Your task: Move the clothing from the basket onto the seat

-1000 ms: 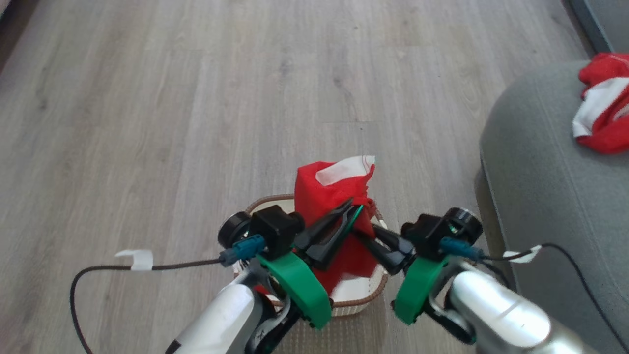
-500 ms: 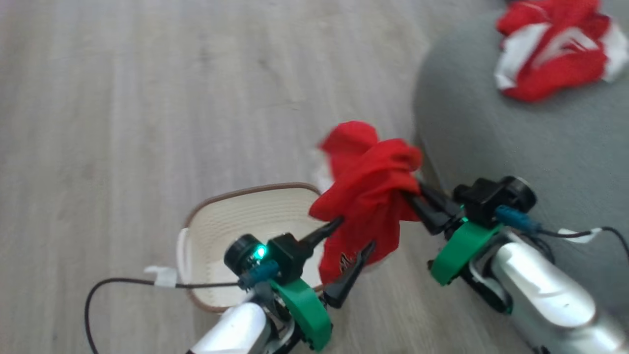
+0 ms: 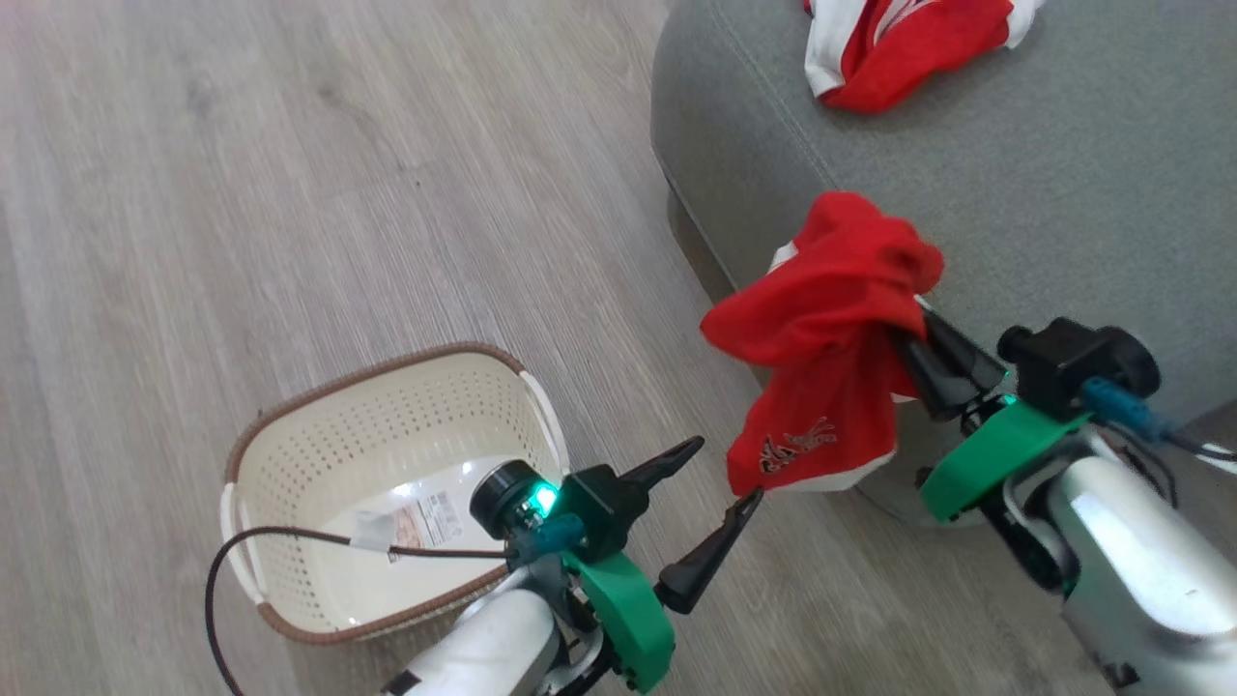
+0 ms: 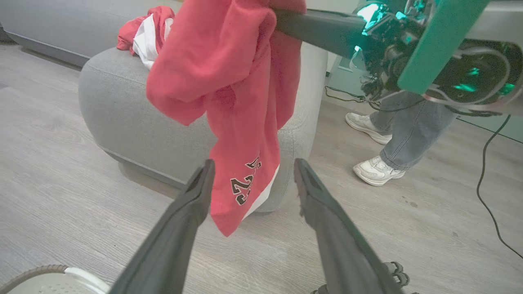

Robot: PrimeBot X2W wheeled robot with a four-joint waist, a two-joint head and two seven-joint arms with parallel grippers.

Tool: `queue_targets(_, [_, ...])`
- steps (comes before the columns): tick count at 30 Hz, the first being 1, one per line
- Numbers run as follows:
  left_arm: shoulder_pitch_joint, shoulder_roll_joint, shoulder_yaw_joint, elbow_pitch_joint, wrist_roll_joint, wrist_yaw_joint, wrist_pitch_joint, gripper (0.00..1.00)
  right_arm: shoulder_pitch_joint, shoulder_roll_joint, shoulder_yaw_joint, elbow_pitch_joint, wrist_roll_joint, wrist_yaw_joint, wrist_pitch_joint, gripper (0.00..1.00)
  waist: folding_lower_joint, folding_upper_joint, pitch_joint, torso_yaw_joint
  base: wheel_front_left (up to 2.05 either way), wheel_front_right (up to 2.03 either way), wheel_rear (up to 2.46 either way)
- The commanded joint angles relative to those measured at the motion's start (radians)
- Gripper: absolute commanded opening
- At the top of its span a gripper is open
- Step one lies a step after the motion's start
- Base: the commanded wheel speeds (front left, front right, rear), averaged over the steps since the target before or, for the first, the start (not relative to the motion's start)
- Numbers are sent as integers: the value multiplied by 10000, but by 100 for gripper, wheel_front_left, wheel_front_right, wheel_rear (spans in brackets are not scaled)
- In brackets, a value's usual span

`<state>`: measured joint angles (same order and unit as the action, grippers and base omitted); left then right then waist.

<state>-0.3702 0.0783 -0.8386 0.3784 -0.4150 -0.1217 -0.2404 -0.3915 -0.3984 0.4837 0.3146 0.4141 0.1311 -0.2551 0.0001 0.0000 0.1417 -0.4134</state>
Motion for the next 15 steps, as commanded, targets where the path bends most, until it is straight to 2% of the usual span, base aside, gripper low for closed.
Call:
queue_targets(1, [-446, -70, 237, -194, -61, -58, -123, 100, -69, -115, -125, -417, -58, -4, -67, 0, -1, 0, 157, -42, 0, 0, 0])
queue_targets(8, [-960, -24, 265, -88, -15, -69, -172, 100, -633, 75, -1306, -410, -105, -4, -67, 0, -1, 0, 1091, 360, 0, 0, 0])
queue_targets(11, [-1397, 70, 276, -157, 104, -71, -163, 100, -1583, 88, -2310, -310, -286, -4, -67, 0, -1, 0, 1980, 736, 0, 0, 0])
queue_targets(15, [-2206, 228, 282, -268, 299, -76, -119, 100, -3344, 55, -4157, 317, -390, -4, -67, 0, -1, 0, 3357, 1522, 0, 0, 0])
